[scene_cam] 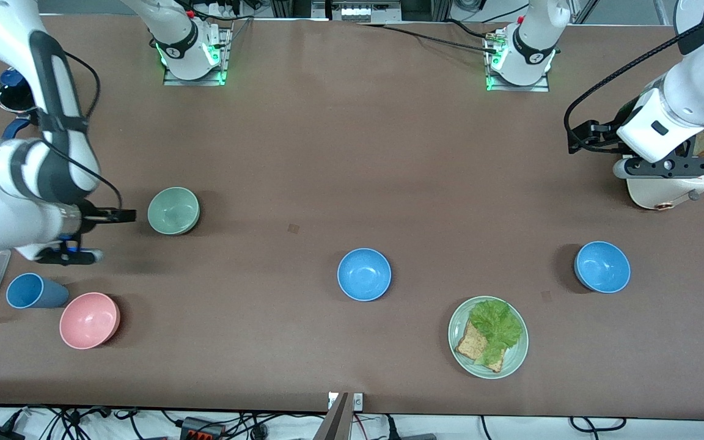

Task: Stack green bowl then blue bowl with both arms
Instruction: 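Reach the right gripper down to the pale green bowl, then carry the green bowl with the right gripper while the left gripper grasps the blue bowl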

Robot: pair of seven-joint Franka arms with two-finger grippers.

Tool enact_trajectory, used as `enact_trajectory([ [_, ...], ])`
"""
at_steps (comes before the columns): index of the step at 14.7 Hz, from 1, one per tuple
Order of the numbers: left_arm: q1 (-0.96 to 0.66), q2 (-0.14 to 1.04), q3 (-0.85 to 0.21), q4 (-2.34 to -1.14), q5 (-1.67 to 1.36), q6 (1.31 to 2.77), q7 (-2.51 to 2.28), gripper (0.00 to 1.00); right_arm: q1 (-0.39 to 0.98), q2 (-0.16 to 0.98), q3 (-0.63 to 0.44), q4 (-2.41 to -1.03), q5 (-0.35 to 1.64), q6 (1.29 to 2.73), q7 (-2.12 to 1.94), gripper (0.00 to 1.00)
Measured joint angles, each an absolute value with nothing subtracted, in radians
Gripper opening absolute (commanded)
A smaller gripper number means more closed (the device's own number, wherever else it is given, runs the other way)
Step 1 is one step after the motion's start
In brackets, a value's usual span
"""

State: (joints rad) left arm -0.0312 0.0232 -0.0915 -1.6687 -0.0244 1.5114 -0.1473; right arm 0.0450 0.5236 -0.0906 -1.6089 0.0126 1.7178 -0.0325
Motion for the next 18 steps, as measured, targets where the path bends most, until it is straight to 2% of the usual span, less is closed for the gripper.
enact_trajectory([
  [5,-0.029,0.042,-0.088,-1.669,-0.023,1.509,-0.147,1.0,0.042,0.599,-0.092,-1.663,0.02,1.755,-0.033,1.0],
  [6,-0.021,0.052,-0.085,-1.669,-0.023,1.509,-0.147,1.0,0.042,0.6,-0.092,-1.69,0.02,1.78,-0.033,0.97],
  [7,-0.008,0.067,-0.081,-1.669,-0.021,1.509,-0.147,1.0,0.042,0.6,-0.092,-1.716,0.02,1.801,-0.033,0.86],
  [8,0.007,0.083,-0.079,-1.669,-0.018,1.509,-0.144,1.0,0.042,0.6,-0.092,-1.737,0.02,1.812,-0.033,0.68],
  [10,0.039,0.121,-0.077,-1.671,0.006,1.522,-0.123,1.0,0.043,0.6,-0.092,-1.765,0.021,1.819,-0.033,0.48],
  [14,0.093,0.197,-0.075,-1.743,0.047,1.74,-0.088,1.0,0.046,0.599,-0.091,-1.786,0.021,1.82,-0.033,0.06],
  [15,0.11,0.216,-0.075,-1.772,0.061,1.812,-0.052,1.0,0.047,0.599,-0.091,-1.787,0.021,1.82,-0.033,0.0],
  [18,0.2,0.317,-0.073,-1.822,0.083,2.027,0.109,1.0,0.051,0.595,-0.084,-1.787,0.023,1.816,-0.036,0.0],
])
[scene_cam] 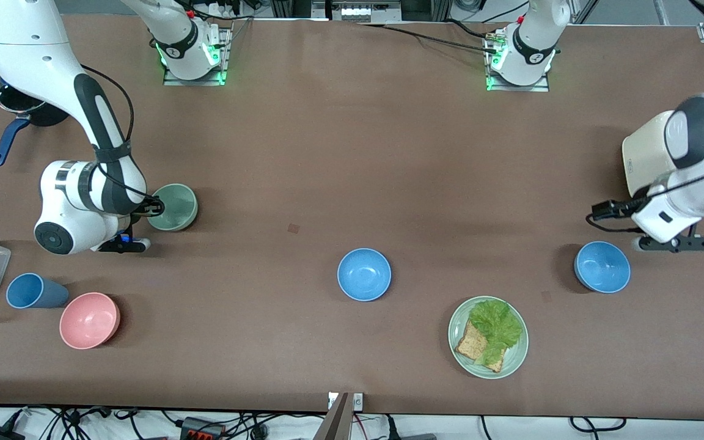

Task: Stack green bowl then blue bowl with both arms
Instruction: 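Carry the green bowl with the right gripper while the left gripper grasps the blue bowl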

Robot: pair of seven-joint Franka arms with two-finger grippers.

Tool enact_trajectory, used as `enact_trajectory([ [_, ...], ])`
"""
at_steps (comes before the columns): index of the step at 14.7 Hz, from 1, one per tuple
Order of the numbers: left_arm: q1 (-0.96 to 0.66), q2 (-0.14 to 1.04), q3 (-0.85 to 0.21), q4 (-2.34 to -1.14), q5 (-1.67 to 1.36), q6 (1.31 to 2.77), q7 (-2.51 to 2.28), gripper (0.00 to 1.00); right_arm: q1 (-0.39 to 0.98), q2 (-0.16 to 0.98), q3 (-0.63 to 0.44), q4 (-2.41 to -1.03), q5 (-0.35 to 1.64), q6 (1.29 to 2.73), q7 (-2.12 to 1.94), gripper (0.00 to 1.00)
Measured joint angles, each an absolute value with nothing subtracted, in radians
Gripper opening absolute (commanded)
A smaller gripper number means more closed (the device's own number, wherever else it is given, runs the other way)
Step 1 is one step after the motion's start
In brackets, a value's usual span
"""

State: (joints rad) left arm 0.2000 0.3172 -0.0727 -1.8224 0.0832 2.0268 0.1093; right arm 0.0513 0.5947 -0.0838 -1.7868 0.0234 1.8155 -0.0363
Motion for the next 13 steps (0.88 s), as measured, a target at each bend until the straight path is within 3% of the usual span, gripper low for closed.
enact_trajectory([
  [4,0.264,0.462,-0.072,-1.822,0.085,2.23,0.23,1.0,0.066,0.57,-0.018,-1.726,0.024,1.767,-0.041,0.0],
  [8,0.297,0.538,-0.071,-1.772,0.085,2.261,0.352,0.94,0.167,0.562,0.093,-1.542,0.078,1.611,-0.026,0.0],
  [13,0.324,0.592,-0.071,-1.748,0.085,2.29,0.377,0.85,0.415,0.591,0.106,-1.527,0.225,1.718,0.227,0.0],
])
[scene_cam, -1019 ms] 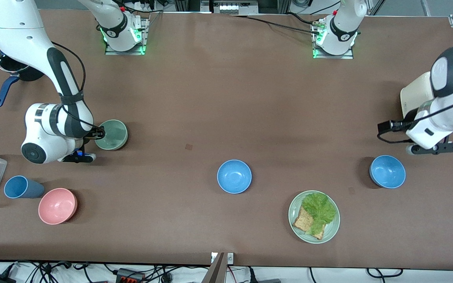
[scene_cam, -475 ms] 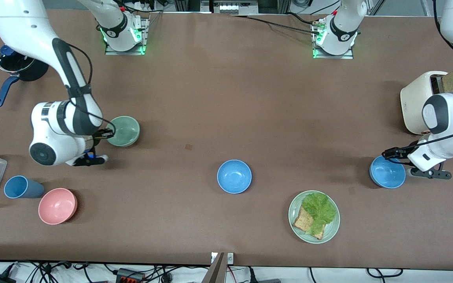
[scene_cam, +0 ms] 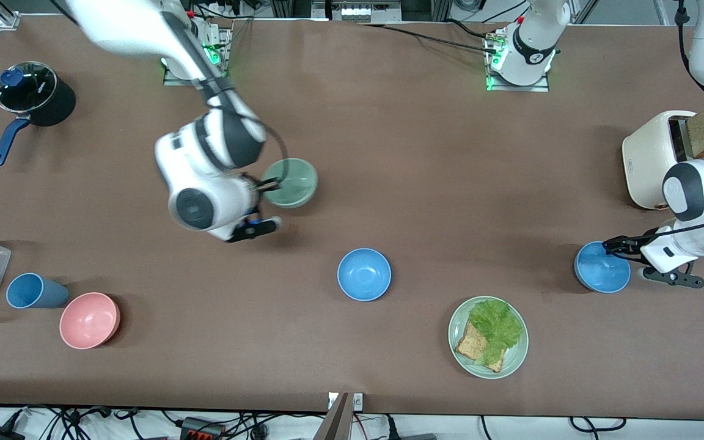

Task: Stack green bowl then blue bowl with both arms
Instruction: 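Carry the green bowl with the right gripper while the left gripper grasps the blue bowl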

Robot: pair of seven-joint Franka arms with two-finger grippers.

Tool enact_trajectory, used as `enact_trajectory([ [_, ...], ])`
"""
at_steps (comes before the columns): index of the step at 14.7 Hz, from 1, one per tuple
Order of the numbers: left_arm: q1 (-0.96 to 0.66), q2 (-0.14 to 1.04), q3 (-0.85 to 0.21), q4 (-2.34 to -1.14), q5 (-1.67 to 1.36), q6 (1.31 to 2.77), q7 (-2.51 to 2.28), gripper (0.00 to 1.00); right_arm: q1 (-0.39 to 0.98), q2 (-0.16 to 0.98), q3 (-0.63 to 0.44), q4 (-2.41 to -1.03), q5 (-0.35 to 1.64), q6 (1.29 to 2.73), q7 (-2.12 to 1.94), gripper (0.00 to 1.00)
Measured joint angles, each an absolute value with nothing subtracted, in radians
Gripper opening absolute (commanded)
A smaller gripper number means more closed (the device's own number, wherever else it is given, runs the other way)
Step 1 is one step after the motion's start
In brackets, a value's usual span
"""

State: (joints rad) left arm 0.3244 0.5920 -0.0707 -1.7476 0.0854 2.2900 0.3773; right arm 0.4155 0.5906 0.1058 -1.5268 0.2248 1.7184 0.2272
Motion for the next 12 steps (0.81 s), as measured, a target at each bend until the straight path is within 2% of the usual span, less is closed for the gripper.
enact_trajectory([
  [1,0.327,0.607,-0.071,-1.747,0.085,2.302,0.377,0.8,0.463,0.609,0.106,-1.528,0.245,1.762,0.299,0.0],
  [4,0.335,0.641,-0.071,-1.746,0.085,2.32,0.359,0.5,0.603,0.679,0.107,-1.529,0.296,1.911,0.47,0.0],
  [5,0.339,0.646,-0.071,-1.745,0.085,2.322,0.353,0.4,0.643,0.699,0.107,-1.529,0.298,1.935,0.514,0.0],
  [7,0.349,0.648,-0.071,-1.742,0.085,2.322,0.346,0.27,0.695,0.733,0.107,-1.529,0.309,1.967,0.56,0.0],
  [9,0.357,0.648,-0.074,-1.739,0.076,2.318,0.34,0.09,0.707,0.746,0.106,-1.528,0.33,1.969,0.561,0.0],
  [10,0.361,0.648,-0.077,-1.739,0.074,2.315,0.34,0.02,0.707,0.747,0.106,-1.528,0.333,1.97,0.561,0.06],
  [12,0.364,0.646,-0.083,-1.733,0.068,2.298,0.34,0.01,0.707,0.751,0.103,-1.528,0.337,1.97,0.561,1.0],
])
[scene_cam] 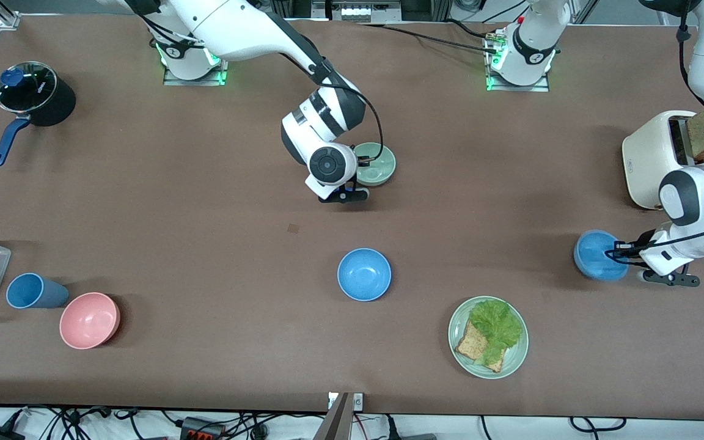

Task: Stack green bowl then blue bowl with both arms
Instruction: 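Carry the green bowl with the right gripper while the left gripper grasps the blue bowl, then set down the green bowl, open the right gripper while the left gripper lifts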

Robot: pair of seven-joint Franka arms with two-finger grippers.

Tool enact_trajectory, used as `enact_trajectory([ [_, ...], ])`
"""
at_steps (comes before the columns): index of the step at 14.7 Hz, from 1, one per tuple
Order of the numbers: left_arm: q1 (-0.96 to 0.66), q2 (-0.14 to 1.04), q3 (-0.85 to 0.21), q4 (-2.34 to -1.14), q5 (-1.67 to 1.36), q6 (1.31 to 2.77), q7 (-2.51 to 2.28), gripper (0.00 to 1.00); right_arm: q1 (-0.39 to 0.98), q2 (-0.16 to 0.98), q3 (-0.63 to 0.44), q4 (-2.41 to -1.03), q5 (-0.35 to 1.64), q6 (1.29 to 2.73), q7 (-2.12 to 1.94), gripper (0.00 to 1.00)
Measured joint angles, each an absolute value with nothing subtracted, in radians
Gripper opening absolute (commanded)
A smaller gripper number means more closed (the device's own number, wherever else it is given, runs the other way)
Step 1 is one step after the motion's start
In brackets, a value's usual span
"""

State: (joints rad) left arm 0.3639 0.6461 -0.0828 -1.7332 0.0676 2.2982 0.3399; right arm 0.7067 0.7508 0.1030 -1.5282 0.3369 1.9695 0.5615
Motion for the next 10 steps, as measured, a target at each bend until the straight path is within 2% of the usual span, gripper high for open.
enact_trajectory([
  [4,0.364,0.637,-0.104,-1.718,0.064,2.218,0.34,0.01,0.684,0.74,0.089,-1.498,0.338,1.958,0.573,1.0],
  [7,0.366,0.612,-0.14,-1.713,0.058,2.105,0.336,0.0,0.629,0.664,0.042,-1.389,0.332,1.798,0.582,1.0],
  [10,0.365,0.543,-0.183,-1.708,0.013,1.964,0.317,0.0,0.563,0.591,-0.056,-1.248,0.298,1.646,0.561,1.0],
])
